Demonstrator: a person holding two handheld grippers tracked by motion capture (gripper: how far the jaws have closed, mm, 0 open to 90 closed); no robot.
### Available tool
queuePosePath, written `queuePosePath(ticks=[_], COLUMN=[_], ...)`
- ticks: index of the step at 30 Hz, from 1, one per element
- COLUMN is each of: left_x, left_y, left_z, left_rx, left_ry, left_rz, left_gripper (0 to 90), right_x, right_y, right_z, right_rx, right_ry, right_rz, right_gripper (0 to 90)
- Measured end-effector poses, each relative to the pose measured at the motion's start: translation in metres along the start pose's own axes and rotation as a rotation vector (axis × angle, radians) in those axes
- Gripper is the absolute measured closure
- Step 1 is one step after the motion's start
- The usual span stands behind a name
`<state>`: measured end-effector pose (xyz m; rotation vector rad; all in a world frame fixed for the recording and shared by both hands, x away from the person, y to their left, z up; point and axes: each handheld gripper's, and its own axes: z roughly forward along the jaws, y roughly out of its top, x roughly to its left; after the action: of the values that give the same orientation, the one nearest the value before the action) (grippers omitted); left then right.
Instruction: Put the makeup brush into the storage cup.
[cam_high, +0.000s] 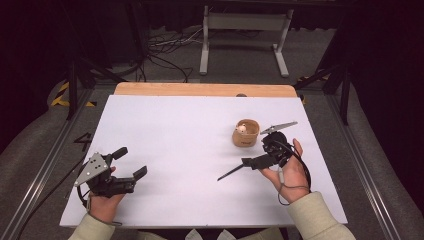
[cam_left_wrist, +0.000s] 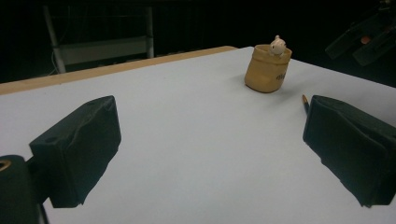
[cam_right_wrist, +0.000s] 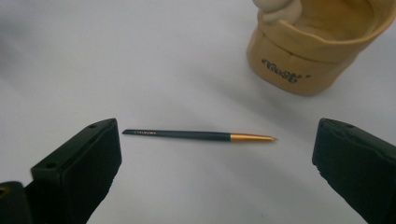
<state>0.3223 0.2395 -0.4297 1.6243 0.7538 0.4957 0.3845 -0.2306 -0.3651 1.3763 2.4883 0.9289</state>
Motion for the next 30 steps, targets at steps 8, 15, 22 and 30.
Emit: queuePosePath(ticks=[8,15,22,30], left_x=[-0.002,0.002,0.001,0.002], left_y=[0.002,0.001,0.001,0.0], left_z=[0.005,0.005,0.003,0.004], left_rx=[-0.001,-0.004,-0.005,0.005], left_ry=[-0.019,-0.022,-0.023,-0.023], left_rz=[0.007,-0.016,-0.024,-0.024], left_gripper=[4.9,5.1,5.2,5.5], right_x=[-0.001,-0.003,-0.004,-0.003], right_y=[0.005,0.013,0.018,0.025], right_z=[0.002,0.009,0.021,0.028], right_rx=[0.069,0.17,0.254,0.321], right_ry=[-0.016,-0.002,0.015,-0.013], right_rz=[0.056,0.112,0.152,0.16], right_gripper=[1.5,2.9,3.0,3.2])
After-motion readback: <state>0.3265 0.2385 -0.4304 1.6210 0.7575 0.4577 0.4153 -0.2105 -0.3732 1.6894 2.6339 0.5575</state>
